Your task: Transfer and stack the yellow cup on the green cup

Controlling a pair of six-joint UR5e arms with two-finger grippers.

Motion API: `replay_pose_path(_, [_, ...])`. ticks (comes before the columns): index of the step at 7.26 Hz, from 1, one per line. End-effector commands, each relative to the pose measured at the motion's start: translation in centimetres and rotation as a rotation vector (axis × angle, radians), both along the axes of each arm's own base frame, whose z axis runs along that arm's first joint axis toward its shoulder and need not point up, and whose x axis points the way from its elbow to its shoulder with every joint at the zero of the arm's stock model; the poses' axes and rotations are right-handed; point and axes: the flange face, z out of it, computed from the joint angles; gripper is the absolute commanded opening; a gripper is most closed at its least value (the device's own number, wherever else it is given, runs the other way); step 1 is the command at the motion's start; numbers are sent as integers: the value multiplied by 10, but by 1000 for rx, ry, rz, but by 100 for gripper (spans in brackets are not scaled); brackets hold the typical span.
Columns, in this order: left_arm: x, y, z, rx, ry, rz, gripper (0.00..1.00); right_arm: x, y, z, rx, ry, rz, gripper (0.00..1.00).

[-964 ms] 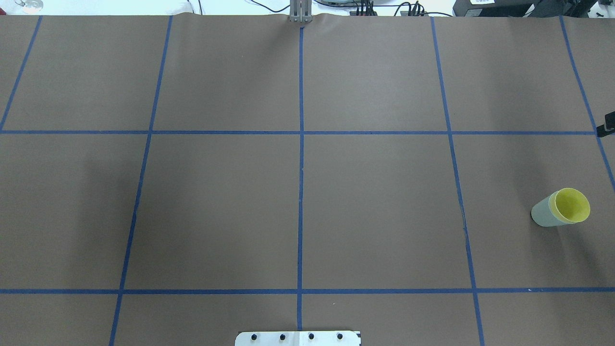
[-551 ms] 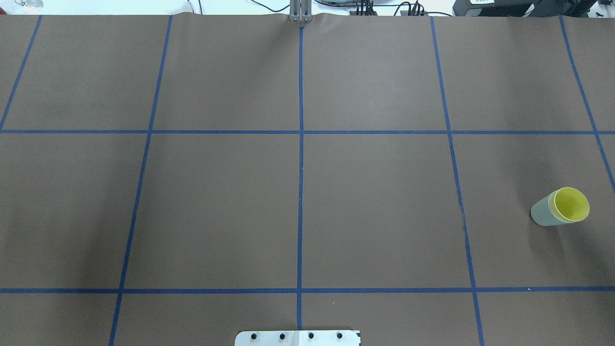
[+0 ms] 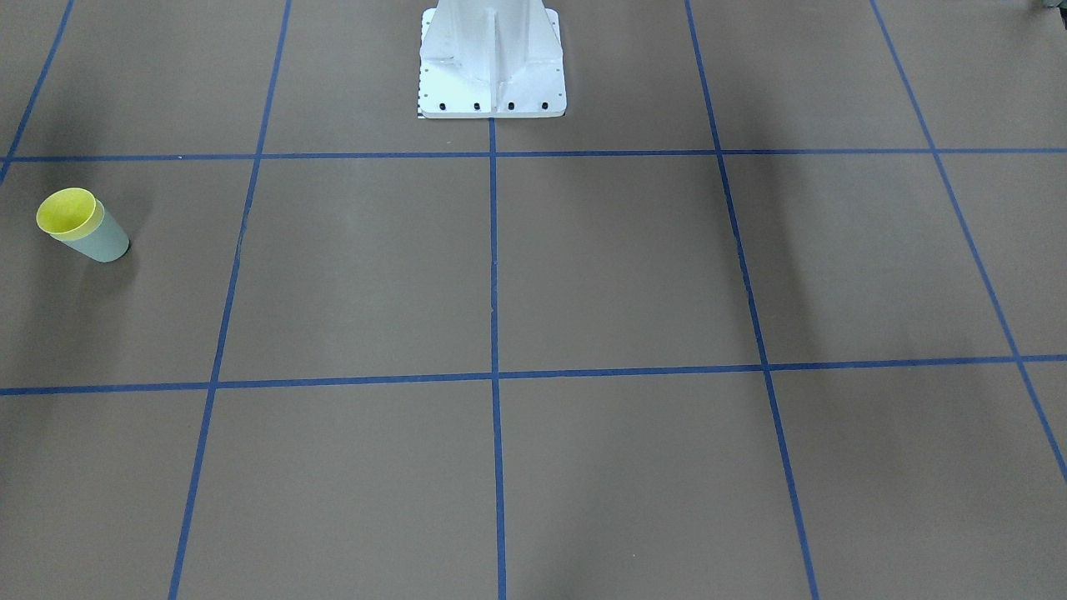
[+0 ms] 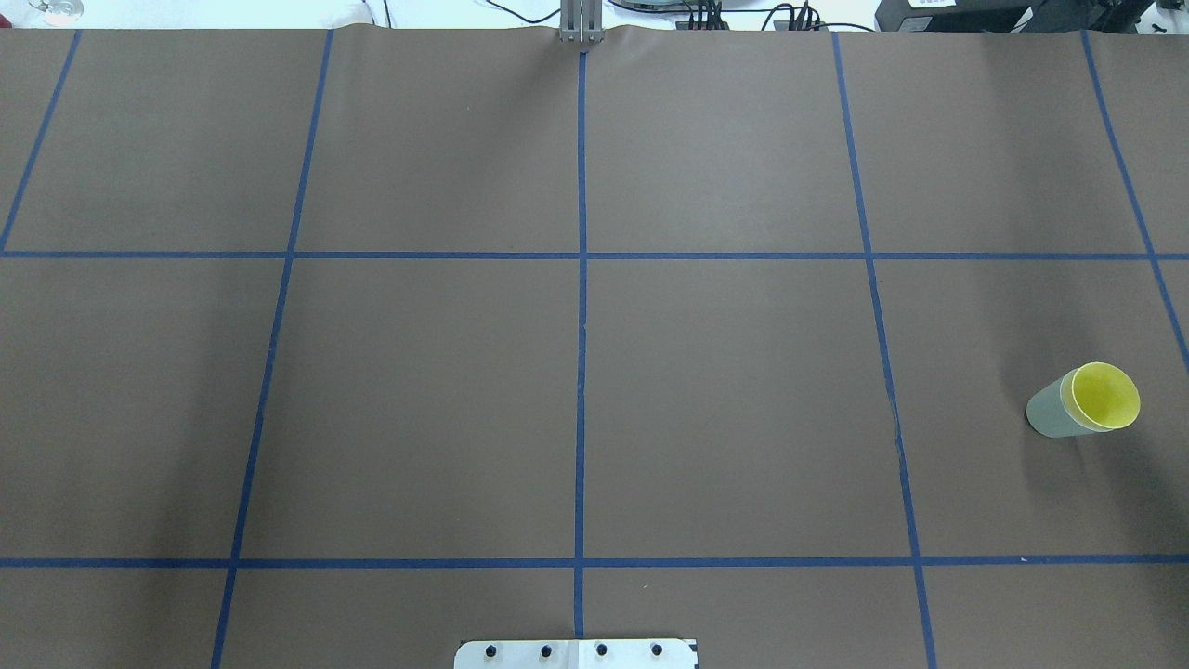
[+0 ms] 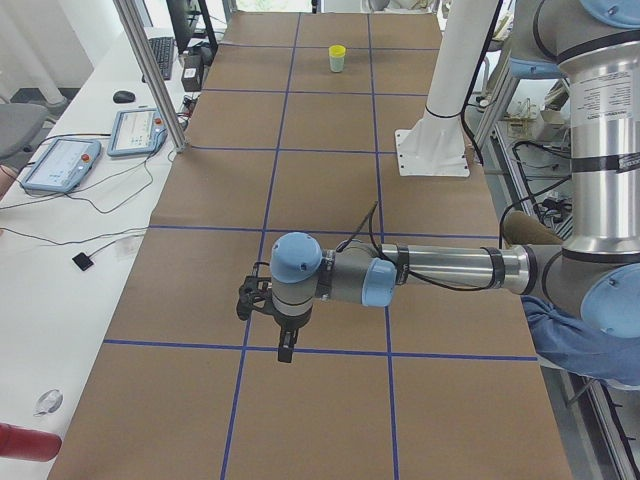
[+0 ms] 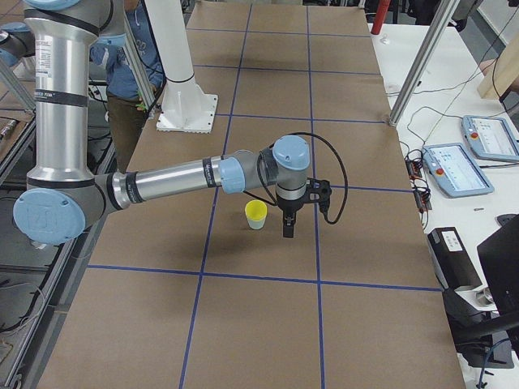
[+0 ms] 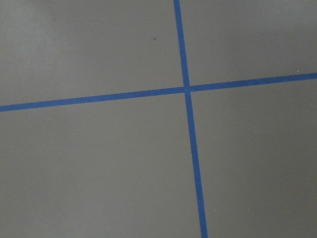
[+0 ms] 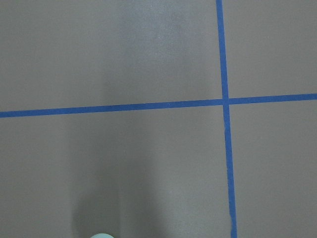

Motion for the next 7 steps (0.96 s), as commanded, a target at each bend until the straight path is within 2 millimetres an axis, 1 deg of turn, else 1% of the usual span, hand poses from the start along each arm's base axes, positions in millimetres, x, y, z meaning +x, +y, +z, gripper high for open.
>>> replay_pose_path(1, [4,-15,-10,-36,-2,-56,100,10,-1,19,-38,13,10,100])
replay_pose_path(2, [9,-11,-28,-11,69,-43,100,11,0,19,-43,7,15,100])
replay_pose_path(3, [9,-14,-40,11,53,-43,100,11,2,22,-43,3,12,100])
replay_pose_path(4, [9,-7,-36,2,46,-46,100,11,1,22,-44,3,13,100])
replay_pose_path(5, [8,3,-22,-27,50,-47,100,12,2,22,-42,4,15,100])
replay_pose_path(6, [9,2,-22,-28,48,-46,100,11,1,18,-34,2,13,100])
replay_pose_path(7, [9,2,-16,-36,54,-46,100,12,1,21,-41,4,15,100])
